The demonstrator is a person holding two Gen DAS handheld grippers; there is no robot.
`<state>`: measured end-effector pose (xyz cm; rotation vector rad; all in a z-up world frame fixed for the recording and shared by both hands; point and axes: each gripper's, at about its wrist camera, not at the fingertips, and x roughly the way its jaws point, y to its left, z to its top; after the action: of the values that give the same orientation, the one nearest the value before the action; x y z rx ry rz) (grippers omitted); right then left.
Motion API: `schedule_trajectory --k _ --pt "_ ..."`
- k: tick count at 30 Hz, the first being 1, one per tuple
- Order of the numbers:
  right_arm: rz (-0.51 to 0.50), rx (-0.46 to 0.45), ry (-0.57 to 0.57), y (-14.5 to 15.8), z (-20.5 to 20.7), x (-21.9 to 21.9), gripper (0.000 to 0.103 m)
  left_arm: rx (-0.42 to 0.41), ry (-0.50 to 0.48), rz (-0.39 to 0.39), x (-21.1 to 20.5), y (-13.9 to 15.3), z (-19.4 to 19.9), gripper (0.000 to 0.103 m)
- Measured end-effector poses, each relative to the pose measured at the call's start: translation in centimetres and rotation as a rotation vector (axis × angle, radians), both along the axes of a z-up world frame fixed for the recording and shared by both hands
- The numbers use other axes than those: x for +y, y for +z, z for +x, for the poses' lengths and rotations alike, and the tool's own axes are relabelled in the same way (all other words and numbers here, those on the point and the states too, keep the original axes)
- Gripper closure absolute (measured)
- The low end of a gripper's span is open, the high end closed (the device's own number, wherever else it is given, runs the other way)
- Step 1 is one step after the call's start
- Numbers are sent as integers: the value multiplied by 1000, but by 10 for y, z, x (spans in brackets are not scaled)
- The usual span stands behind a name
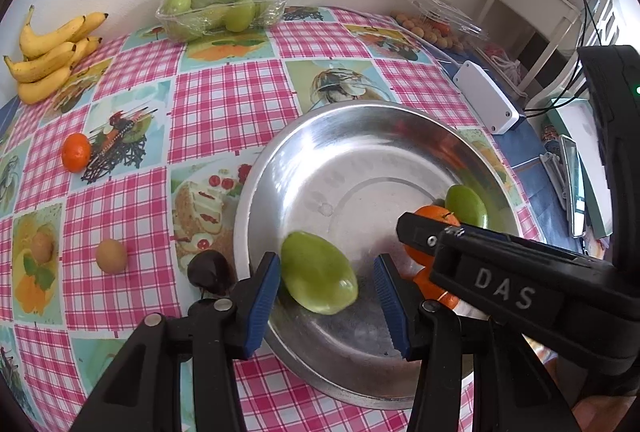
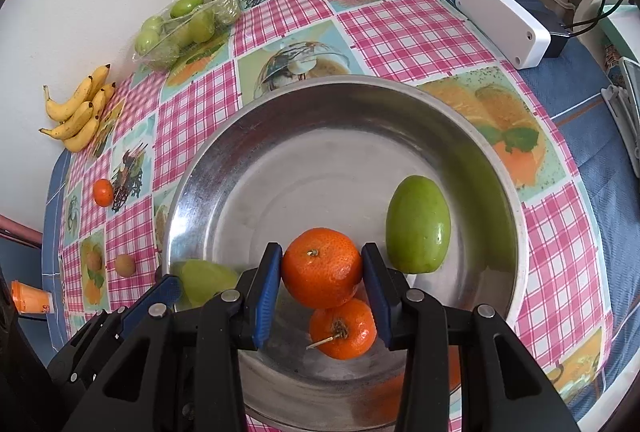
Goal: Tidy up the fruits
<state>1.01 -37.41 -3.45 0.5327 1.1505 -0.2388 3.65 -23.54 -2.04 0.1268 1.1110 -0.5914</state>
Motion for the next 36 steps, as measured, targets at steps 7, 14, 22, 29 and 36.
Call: schedule_trajectory --k 7,14,22,29,36 --pt "-4 13 2 -4 2 1 60 -20 -11 10 -3 5 -2 51" --pt "-13 2 17 -1 3 5 54 -25 -12 26 -1 10 -4 50" --pt "-42 -50 31 21 0 5 54 -36 3 15 7 26 -3 49" --pt "-48 -68 23 28 -4 3 54 0 102 5 33 32 10 48" --pt "-50 -46 28 24 -6 4 54 35 281 -23 76 36 28 42"
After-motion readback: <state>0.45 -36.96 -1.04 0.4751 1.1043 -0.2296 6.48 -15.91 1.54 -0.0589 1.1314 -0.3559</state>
